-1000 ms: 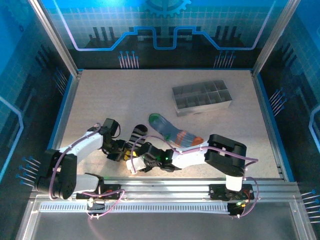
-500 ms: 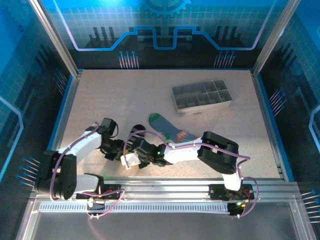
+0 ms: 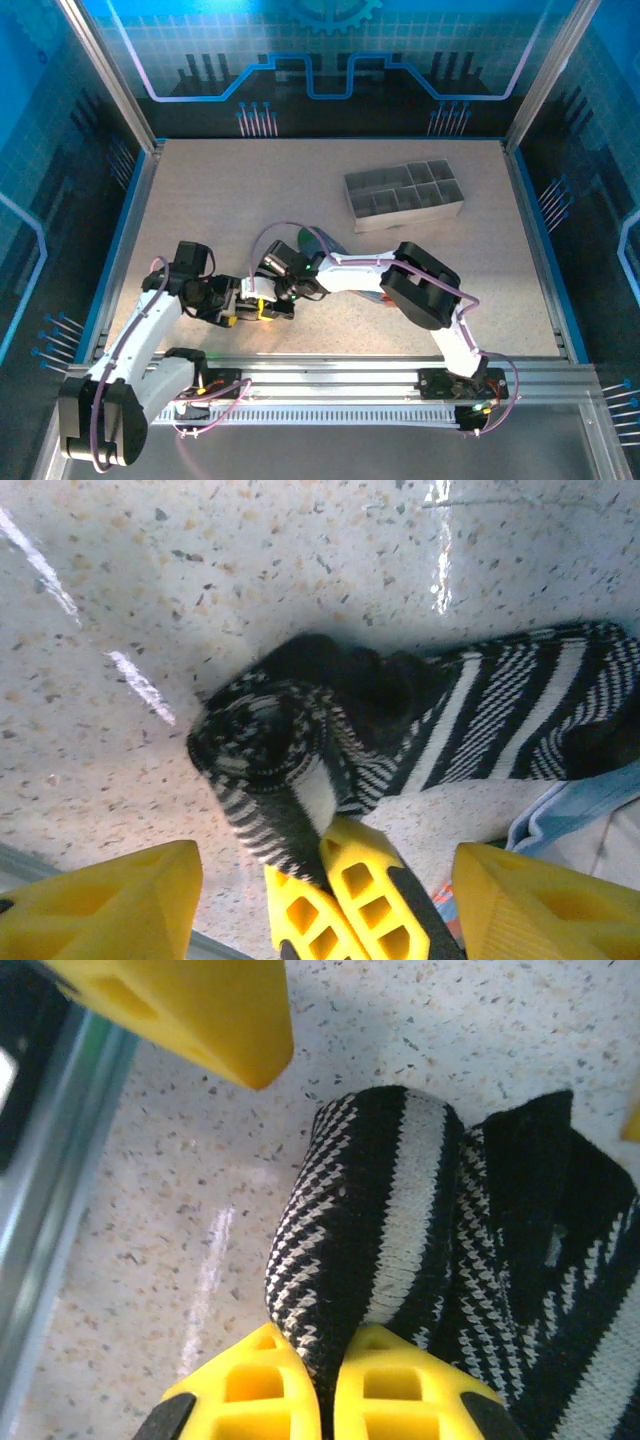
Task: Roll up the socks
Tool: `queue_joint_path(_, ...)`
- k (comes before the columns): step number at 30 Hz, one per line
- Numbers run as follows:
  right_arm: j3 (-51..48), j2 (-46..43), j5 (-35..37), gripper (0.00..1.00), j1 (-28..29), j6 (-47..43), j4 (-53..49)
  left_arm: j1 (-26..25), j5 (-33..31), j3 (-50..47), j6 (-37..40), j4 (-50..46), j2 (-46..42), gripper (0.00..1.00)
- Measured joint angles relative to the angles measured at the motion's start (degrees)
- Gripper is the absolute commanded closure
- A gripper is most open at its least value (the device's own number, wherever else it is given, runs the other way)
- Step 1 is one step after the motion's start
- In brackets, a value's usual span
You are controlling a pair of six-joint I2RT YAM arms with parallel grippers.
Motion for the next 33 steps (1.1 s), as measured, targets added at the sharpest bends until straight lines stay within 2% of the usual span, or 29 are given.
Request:
queue_joint_path(7, 2.19, 2.97, -10.08, 1.0, -2.54, 6.01, -2.45, -0.46, 0.2, -4.42, -2.21, 6.21, -0.07, 0.42)
queue_joint_path(10, 3.74, 4.42, -13.11, 1.0, -3.54, 8.13, -3.8, -1.66, 0.44, -5.35, -2.34, 6.36, 1.03, 0.45)
queue_joint_path(13, 5.22, 5.44, -14.71, 1.0, -3.96, 9.33, -5.44, -2.05, 0.11, -5.14, -2.27, 5.25, 1.68, 0.43)
queue_joint_path(17, 6.32, 5.95, -14.99, 1.0, -4.02, 10.08, -6.86, -2.49, -1.49, -3.45, -2.23, -1.09, 0.28, 0.36)
queue_joint_path(21, 6.4, 6.01, -14.95, 1.0, -4.04, 10.34, -7.08, -2.64, -3.48, -1.09, -2.29, -7.93, -1.79, 0.36)
queue_joint_path(25, 6.86, 6.14, -14.75, 1.0, -4.04, 10.32, -7.78, -3.34, -3.02, -0.55, -2.99, -9.97, -1.66, 0.34)
queue_joint_path(27, 7.1, 6.27, -14.78, 1.0, -4.04, 10.32, -8.09, -4.48, -2.27, -1.16, -4.42, -9.16, -1.77, 0.33)
queue_joint_path(33, 7.5, 6.45, -14.75, 1.0, -4.02, 10.4, -8.7, -8.11, -0.2, -7.43, -12.81, 1.03, -2.38, 0.34)
